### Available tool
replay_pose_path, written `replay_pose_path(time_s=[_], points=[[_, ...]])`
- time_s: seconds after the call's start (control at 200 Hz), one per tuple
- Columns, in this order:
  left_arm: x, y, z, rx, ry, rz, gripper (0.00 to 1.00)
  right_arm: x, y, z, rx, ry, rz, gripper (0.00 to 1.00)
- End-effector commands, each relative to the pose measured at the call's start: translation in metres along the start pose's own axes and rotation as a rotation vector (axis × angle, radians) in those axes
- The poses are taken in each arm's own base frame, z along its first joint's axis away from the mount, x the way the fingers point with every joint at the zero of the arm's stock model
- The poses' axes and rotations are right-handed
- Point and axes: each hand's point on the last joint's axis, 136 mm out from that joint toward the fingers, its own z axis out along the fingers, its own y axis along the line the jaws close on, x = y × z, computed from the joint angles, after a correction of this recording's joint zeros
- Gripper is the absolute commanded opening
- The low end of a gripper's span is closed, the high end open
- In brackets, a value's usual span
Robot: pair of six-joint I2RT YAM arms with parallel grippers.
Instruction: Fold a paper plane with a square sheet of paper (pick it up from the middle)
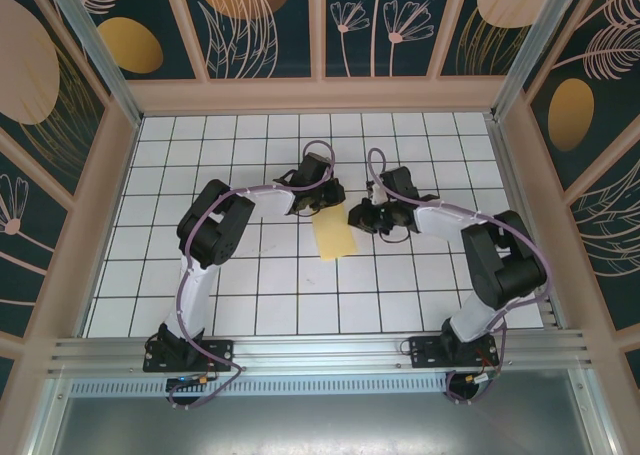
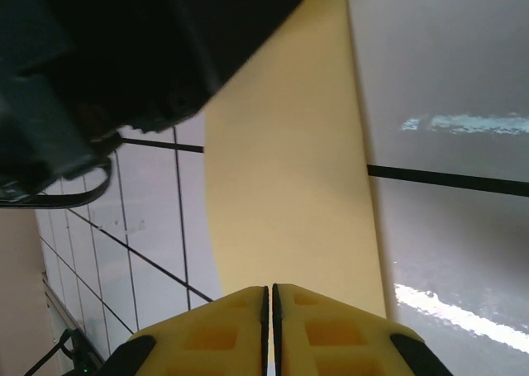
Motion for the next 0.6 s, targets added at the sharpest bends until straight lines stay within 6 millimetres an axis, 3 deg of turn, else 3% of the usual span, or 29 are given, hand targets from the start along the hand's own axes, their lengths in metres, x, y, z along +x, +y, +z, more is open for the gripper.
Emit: replay_pose_path(time_s=[0.0, 0.195, 0.455, 0.595], points=[[0.010, 0.019, 0.003, -0.064, 0.043, -0.003, 0.13, 0.011, -0.010, 0.013, 0.006, 0.057, 0.030, 0.15], [0.004, 0.009, -0.001, -0.039, 0.035, 0.003, 0.14, 0.028, -0.031, 0.024, 0.054, 0.106, 0.054, 0.14], [-0.018, -0.034, -0.027, 0.066, -0.007, 0.073, 0.20, 0.043, -0.063, 0.032, 0.153, 0.145, 0.107, 0.12], [-0.008, -0.045, -0.037, 0.111, -0.001, 0.069, 0.21, 0.044, -0.071, 0.033, 0.179, 0.145, 0.124, 0.12]])
